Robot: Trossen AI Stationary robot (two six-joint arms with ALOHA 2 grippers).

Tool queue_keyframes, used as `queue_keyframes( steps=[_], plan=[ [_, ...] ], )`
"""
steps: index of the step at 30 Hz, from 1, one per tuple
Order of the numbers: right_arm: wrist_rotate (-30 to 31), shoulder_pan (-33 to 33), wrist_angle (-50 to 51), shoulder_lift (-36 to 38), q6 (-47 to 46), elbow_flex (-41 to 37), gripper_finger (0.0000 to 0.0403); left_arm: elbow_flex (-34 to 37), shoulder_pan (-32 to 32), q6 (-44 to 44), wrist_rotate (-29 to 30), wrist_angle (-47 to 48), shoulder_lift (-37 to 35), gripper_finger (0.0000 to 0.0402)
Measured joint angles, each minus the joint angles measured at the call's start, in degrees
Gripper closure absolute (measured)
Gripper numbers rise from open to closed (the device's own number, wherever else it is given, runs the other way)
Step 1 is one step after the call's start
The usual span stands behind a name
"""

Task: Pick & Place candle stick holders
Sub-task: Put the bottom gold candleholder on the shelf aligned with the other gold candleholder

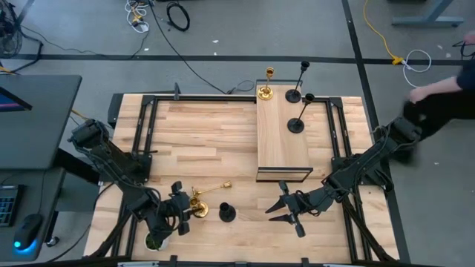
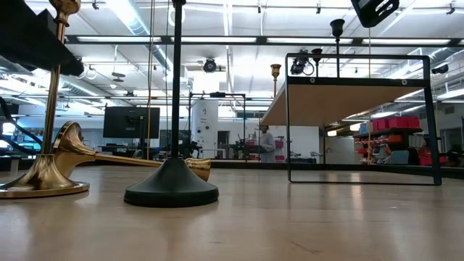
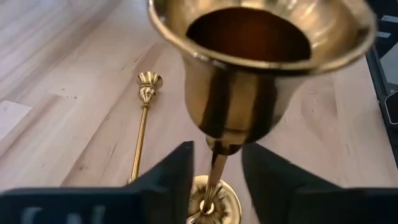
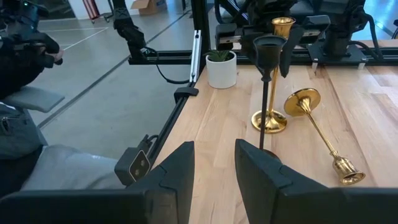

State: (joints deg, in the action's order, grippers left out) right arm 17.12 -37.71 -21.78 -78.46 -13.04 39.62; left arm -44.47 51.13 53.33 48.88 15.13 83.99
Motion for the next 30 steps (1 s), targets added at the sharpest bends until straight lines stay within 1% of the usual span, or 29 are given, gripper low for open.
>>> queue_keyframes(
  steps=[5, 6, 8, 11, 13, 16, 18, 22, 25, 30],
  plan=[
    [0.0, 0.0, 0.0, 0.0, 0.0, 0.0, 0.0289, 0.0, 0.0, -0.1, 0.2, 0.0, 0.0, 0.0371],
    [0.0, 0.0, 0.0, 0.0, 0.0, 0.0, 0.0289, 0.0, 0.0, 0.0, 0.5, 0.1, 0.0, 0.0382],
    [0.0, 0.0, 0.0, 0.0, 0.0, 0.0, 0.0289, 0.0, 0.0, -0.1, 1.0, 0.1, 0.0, 0.0385],
    [0.0, 0.0, 0.0, 0.0, 0.0, 0.0, 0.0289, 0.0, 0.0, -0.1, 2.8, -0.2, 0.0, 0.0376],
    [0.3, 0.0, 0.0, 0.0, 0.0, 0.0, 0.0289, -0.4, 0.0, -0.1, 2.8, 0.2, 0.0, 0.0379],
    [3.5, 0.0, 0.0, 0.0, 0.0, 0.0, 0.0289, -1.7, -0.3, -1.3, 2.5, 0.3, -0.6, 0.0387],
    [6.4, 0.1, 0.0, 0.0, -0.1, 0.0, 0.0289, -3.1, -0.9, -2.7, 1.2, 0.5, -1.8, 0.0387],
    [7.5, 1.5, -0.3, 0.0, -1.0, 0.0, 0.0289, -7.7, -2.4, -6.3, -0.5, 6.5, -5.3, 0.0381],
    [7.5, 2.8, -2.1, 0.0, -1.5, 0.0, 0.0289, -12.0, -3.7, -9.2, -0.8, 13.0, -8.2, 0.0386],
    [7.4, 4.4, -5.4, 0.0, 0.8, 0.0, 0.0289, -19.4, -6.2, -13.9, -2.0, 22.0, -11.6, 0.0387]
  ],
)
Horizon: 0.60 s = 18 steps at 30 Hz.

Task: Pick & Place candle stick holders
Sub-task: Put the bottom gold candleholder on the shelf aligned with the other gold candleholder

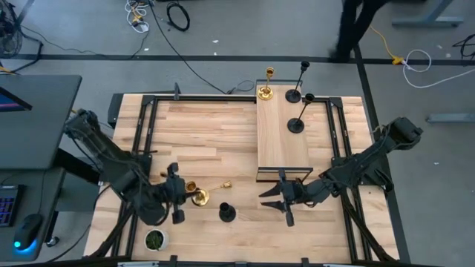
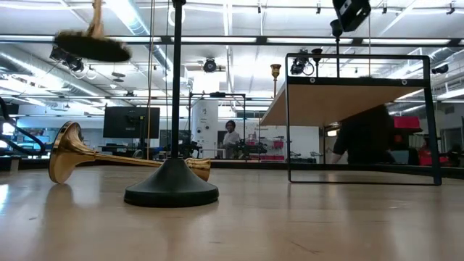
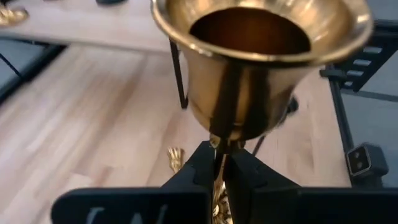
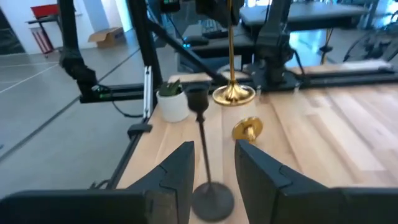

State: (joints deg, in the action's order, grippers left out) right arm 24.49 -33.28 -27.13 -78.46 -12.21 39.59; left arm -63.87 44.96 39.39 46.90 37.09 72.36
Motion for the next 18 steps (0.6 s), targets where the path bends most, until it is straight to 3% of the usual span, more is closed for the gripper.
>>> queue_keyframes(
  steps=[8, 13, 18],
  plan=[
    [-0.1, 4.2, -4.1, 0.0, 2.9, 0.0, 0.0289, -9.7, -7.8, -13.1, -6.6, 0.8, -0.5, 0.0386],
    [-1.2, 7.7, -7.8, 0.0, 5.9, 0.4, 0.0289, -11.7, -14.3, -19.3, -13.7, -2.3, -0.3, 0.0387],
    [-2.5, 10.2, -3.8, -0.1, 9.2, 5.0, 0.0289, -11.9, -19.5, -22.2, -19.7, -5.8, 0.3, 0.0385]
  ],
)
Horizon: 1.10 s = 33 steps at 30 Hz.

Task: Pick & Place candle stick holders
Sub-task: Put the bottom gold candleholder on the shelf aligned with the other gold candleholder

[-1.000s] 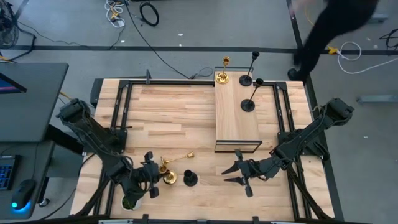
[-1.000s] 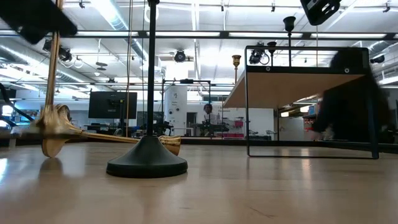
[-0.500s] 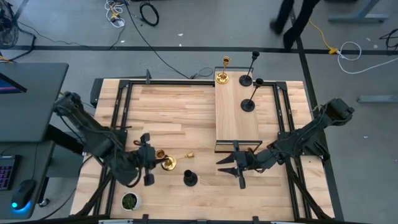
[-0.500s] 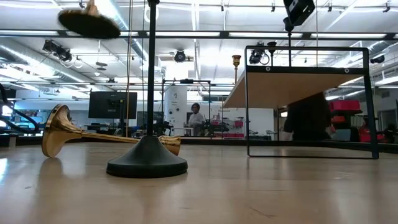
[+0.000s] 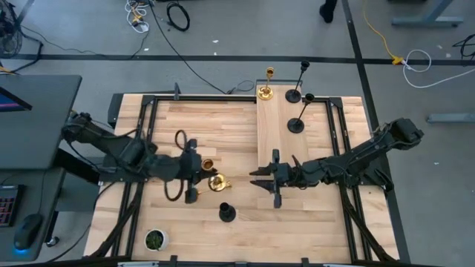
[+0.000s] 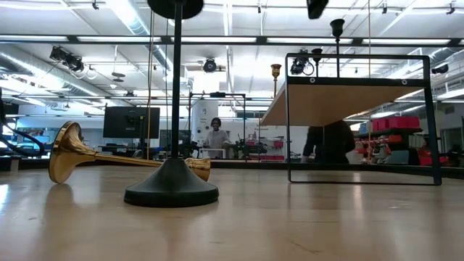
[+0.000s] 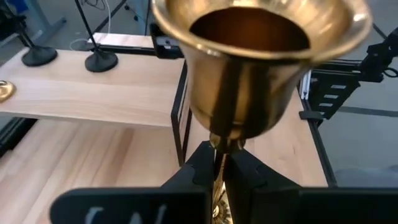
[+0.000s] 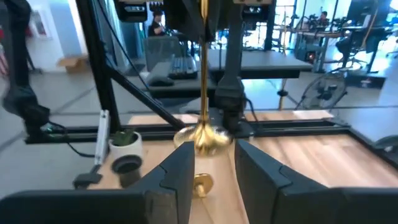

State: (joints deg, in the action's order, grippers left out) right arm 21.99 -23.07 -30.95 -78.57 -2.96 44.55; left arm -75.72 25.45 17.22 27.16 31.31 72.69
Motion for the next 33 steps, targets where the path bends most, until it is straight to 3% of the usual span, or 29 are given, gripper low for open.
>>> queue_keyframes(
  steps=[6, 9, 19, 33],
  plan=[
    [-0.1, 2.1, 2.6, -1.2, 2.4, 3.9, 0.0289, 0.0, -3.5, -4.6, -5.1, -4.8, 1.4, 0.0387],
    [-2.9, 3.4, 0.6, -3.1, 1.5, 4.6, 0.0289, 0.0, -4.8, -7.2, -7.8, -8.4, 2.5, 0.0386],
    [-8.5, 5.6, -3.5, -11.7, 2.3, 10.4, 0.0289, 0.0, -7.8, -9.6, -10.6, -10.9, 6.0, 0.0385],
    [-5.7, 6.1, -1.4, -13.1, 3.5, 11.8, 0.0302, 0.1, -8.3, -11.9, -13.0, -12.7, 7.4, 0.0385]
  ],
)
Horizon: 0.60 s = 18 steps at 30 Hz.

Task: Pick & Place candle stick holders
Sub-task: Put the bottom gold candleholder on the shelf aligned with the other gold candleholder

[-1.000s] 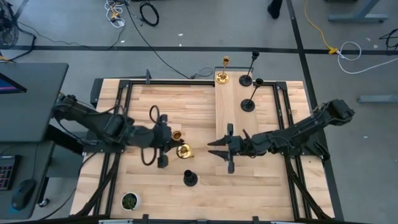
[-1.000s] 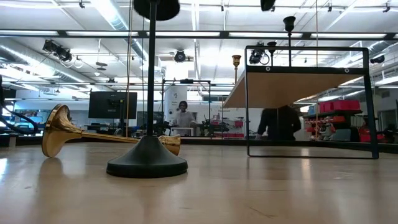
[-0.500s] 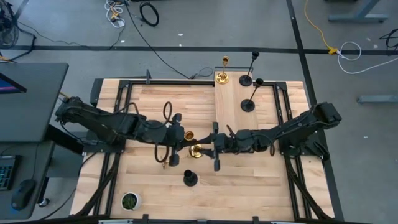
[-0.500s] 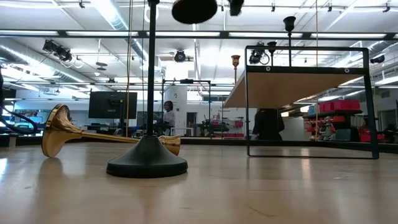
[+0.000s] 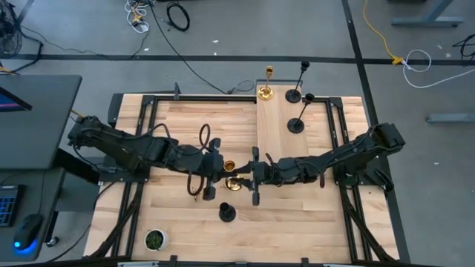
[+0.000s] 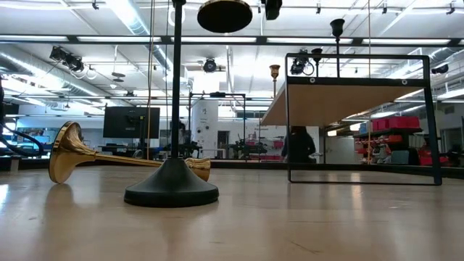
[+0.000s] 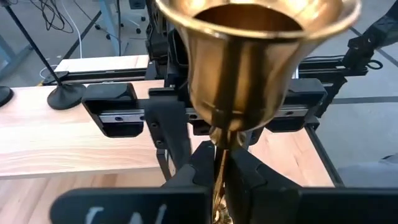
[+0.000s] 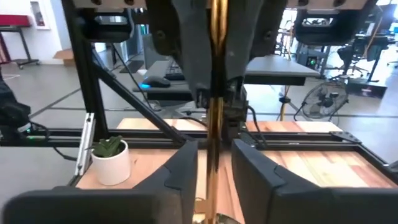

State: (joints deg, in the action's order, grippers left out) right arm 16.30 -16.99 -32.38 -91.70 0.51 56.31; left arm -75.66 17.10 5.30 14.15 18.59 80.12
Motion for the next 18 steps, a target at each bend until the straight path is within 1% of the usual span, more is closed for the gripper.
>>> queue_keyframes(
  steps=[2, 5, 6, 12, 15, 18],
  plan=[
    [0.1, 0.1, 0.0, 0.0, 0.0, 0.0, 0.0327, 0.0, 0.0, 0.0, 0.1, 0.0, 0.0, 0.0384],
    [0.1, 0.1, 0.0, 0.0, 0.2, 0.0, 0.0383, 0.0, -0.1, 0.0, 0.3, 0.0, 0.0, 0.0372],
    [0.2, 0.1, -0.1, 0.0, 0.2, 0.0, 0.0389, 0.0, -0.1, 0.0, 0.2, 0.0, 0.0, 0.0367],
    [-0.3, 0.1, -0.2, 0.0, 0.2, 0.0, 0.0396, 0.0, 0.0, 0.0, 0.4, -0.1, 0.0, 0.0342],
    [-0.3, 0.1, -0.3, 0.0, 0.0, 0.0, 0.0397, 0.0, 0.0, -0.7, 2.4, -0.1, 0.0, 0.0328],
    [-0.2, 0.1, -0.8, 0.0, -0.1, 0.0, 0.0399, 0.0, 0.0, -1.9, 3.9, -0.1, 0.0, 0.0300]
  ],
)
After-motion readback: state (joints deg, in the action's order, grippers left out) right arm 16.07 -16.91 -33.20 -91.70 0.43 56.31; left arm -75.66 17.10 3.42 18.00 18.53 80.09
